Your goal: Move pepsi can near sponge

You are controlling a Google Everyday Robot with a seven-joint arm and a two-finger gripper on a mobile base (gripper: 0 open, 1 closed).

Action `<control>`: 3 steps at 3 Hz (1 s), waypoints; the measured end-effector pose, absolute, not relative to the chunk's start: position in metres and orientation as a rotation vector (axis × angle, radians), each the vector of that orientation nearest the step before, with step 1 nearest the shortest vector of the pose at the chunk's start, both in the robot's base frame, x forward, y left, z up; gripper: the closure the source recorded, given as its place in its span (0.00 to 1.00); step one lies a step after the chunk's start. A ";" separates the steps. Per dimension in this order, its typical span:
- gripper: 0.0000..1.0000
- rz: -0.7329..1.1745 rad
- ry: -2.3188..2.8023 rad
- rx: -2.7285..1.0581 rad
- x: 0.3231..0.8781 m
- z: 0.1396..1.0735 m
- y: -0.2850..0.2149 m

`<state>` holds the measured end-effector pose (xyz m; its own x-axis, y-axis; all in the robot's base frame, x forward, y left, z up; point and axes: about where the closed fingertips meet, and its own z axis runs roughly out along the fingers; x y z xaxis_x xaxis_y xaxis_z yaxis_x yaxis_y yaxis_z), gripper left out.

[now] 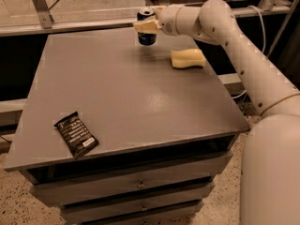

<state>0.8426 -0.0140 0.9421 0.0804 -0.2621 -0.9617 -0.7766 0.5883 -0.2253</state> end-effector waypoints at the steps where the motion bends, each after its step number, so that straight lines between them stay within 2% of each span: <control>1: 0.97 0.446 1.512 -0.883 0.837 0.933 -0.069; 3: 0.51 0.435 1.568 -0.868 0.833 0.914 -0.106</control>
Offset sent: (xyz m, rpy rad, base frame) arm -0.0104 -0.1150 -0.0219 -0.0238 0.0385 -0.1078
